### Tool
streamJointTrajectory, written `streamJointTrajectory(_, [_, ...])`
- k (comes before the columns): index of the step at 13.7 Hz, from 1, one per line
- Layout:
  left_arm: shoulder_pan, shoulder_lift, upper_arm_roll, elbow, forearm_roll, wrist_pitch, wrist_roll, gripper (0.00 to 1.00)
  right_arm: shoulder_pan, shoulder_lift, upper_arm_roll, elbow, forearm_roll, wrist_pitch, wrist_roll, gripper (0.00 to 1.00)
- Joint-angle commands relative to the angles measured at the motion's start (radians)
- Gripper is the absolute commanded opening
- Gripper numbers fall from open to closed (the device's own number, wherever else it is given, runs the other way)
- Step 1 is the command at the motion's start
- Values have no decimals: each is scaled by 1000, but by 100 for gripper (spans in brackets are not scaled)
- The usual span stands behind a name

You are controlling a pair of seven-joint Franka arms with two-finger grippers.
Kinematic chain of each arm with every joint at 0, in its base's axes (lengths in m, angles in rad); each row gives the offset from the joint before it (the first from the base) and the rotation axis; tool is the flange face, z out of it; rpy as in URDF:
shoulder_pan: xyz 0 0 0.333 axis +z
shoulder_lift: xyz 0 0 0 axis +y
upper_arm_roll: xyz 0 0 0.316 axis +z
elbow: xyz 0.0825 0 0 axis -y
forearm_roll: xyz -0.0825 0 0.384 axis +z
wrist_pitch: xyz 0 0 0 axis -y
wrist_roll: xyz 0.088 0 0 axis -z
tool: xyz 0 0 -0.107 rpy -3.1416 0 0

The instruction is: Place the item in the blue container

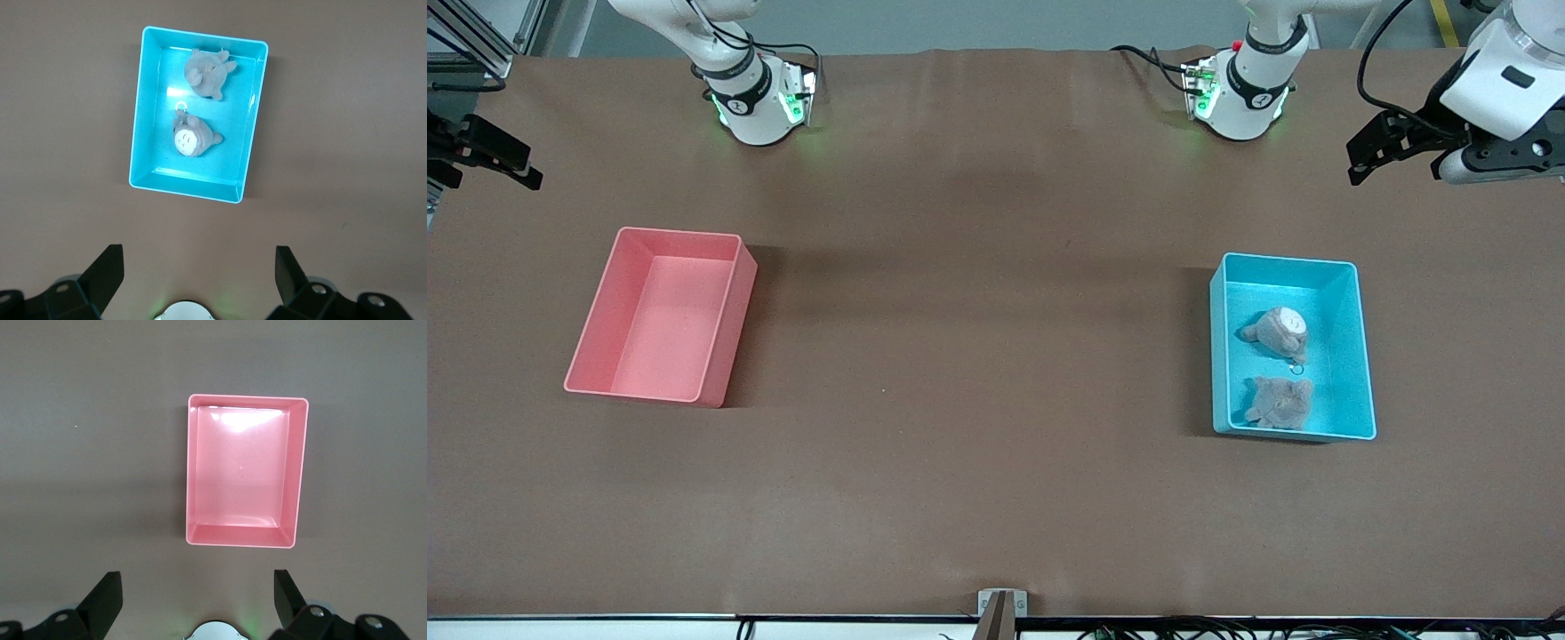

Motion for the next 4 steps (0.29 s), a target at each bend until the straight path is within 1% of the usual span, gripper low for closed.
streamJointTrajectory(1, [4, 14, 7, 31, -4, -1, 33, 100, -8, -20, 7, 11, 15, -1, 1, 100])
streamJointTrajectory(4, [5, 25, 8, 39, -2, -1, 64, 100, -11, -18, 3, 9, 14, -2, -4, 100])
